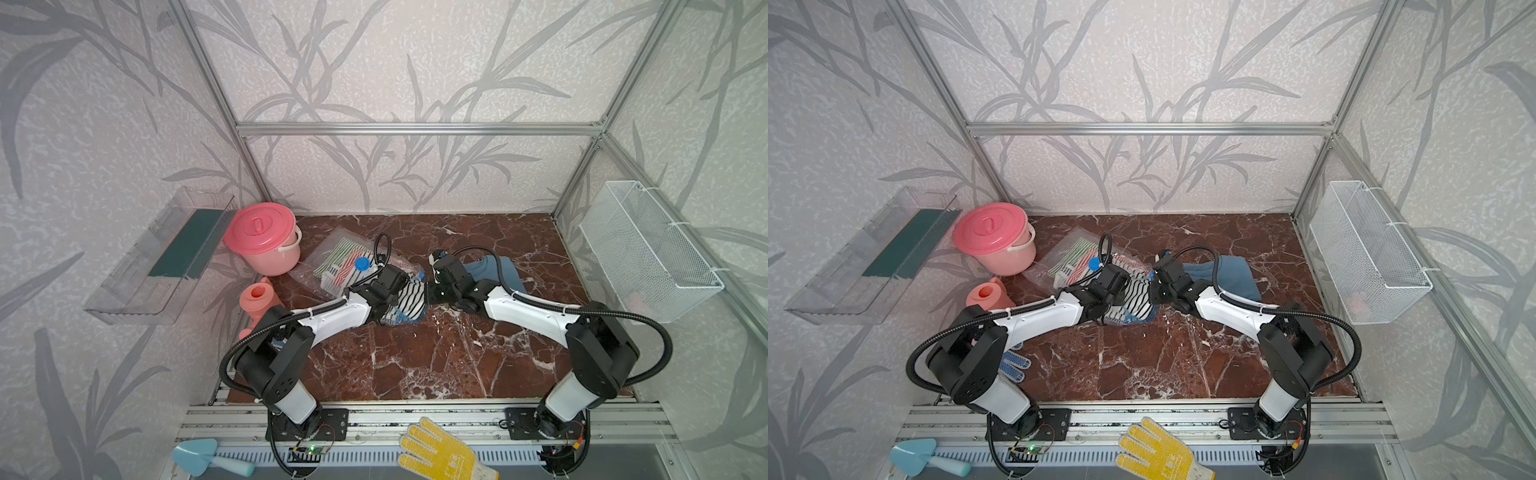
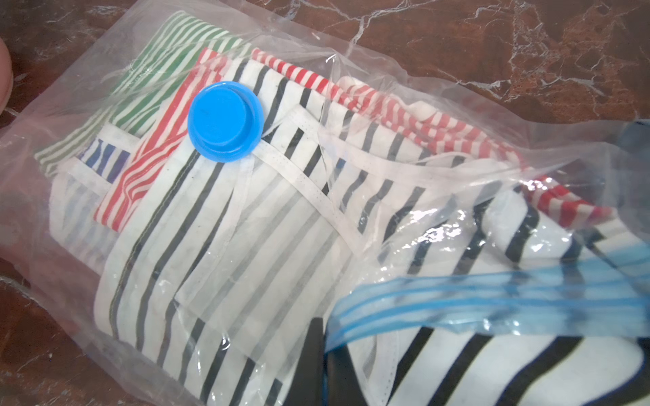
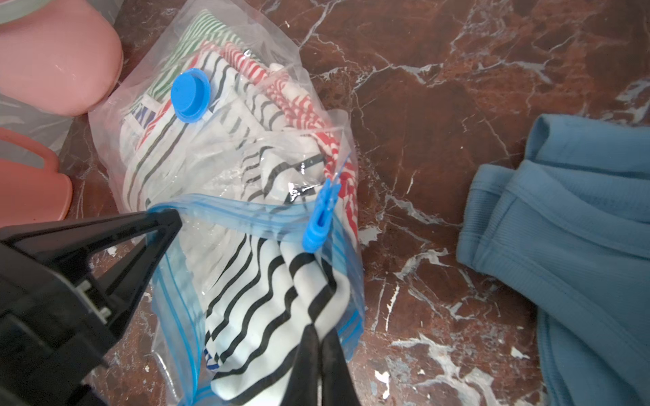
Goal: Take the tank top out of the vacuum bag
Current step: Take out the tank top from the vacuum bag.
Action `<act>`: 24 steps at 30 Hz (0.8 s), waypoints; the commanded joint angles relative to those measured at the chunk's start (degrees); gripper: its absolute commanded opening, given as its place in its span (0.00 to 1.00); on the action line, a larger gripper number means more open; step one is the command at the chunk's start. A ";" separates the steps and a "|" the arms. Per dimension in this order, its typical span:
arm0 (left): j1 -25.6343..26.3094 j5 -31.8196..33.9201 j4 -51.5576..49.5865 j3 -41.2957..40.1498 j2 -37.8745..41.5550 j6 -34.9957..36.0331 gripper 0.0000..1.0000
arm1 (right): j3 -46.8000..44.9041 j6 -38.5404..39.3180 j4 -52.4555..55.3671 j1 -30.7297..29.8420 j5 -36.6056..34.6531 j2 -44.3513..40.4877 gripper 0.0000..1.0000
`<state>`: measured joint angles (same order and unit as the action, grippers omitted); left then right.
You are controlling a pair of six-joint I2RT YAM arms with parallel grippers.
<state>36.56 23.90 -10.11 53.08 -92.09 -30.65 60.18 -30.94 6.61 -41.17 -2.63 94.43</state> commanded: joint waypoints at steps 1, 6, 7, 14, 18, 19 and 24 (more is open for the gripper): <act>-1.22 3.66 -2.47 0.49 -0.78 -1.17 0.00 | -1.38 0.56 -0.10 1.70 -1.60 -2.80 0.00; -1.22 3.52 -2.70 0.68 -0.98 -1.20 0.00 | -2.15 0.18 -0.96 2.67 -0.62 -1.91 0.00; -1.19 3.52 -2.74 0.65 -1.04 -1.21 0.00 | -2.34 0.09 -1.24 2.76 -0.54 -1.76 0.00; -1.22 3.75 -3.03 0.80 -1.15 -1.21 0.00 | -2.95 -0.17 -0.91 4.07 -0.72 -1.51 0.00; -1.31 3.75 -3.24 0.97 -1.24 -1.16 0.00 | -3.75 -0.26 -0.65 4.82 -1.18 -2.54 0.00; -1.25 3.72 -3.33 0.98 -1.22 -1.17 0.00 | -3.95 -0.21 -0.68 4.95 -1.45 -2.88 0.00; -1.30 3.97 -3.60 1.05 -1.22 -1.29 0.00 | -4.59 0.17 0.12 5.39 -2.68 -4.45 0.00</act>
<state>36.56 23.92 -10.39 53.12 -92.55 -30.68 56.21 -31.00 5.06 -37.10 -1.43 93.30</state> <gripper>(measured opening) 0.045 0.048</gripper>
